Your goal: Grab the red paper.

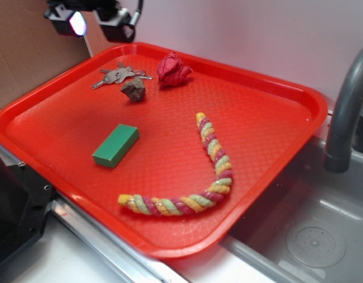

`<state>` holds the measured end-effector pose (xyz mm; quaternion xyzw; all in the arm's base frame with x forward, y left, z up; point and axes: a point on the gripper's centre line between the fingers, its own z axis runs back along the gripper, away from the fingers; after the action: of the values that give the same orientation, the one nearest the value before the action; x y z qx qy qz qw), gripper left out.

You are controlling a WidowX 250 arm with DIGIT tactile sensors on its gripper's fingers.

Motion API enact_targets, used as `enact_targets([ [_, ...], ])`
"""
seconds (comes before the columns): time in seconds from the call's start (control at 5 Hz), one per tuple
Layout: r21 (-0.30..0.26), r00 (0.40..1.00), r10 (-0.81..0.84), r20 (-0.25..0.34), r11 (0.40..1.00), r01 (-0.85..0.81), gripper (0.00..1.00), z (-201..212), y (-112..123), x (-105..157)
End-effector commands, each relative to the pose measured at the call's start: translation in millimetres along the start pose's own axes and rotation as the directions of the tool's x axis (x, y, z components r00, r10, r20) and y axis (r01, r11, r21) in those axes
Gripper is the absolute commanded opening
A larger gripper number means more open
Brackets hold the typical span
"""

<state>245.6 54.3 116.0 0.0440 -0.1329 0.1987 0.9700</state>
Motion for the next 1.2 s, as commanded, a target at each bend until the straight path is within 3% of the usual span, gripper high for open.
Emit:
enact_targets([
  [0.0,-0.009,0.998,0.015,0.064,1.0,-0.014,1.0,15,5,18],
  [0.2,-0.009,0.998,0.015,0.064,1.0,-0.014,1.0,15,5,18],
  [0.6,0.001,0.973,-0.183,0.142,0.983,0.185,1.0,-18,-30,39],
  [0.8,-0.015,0.963,-0.223,0.148,0.974,0.228,1.0,-42,-41,48],
  [1.0,-0.056,0.965,-0.231,0.123,0.969,0.239,1.0,-79,-49,73],
])
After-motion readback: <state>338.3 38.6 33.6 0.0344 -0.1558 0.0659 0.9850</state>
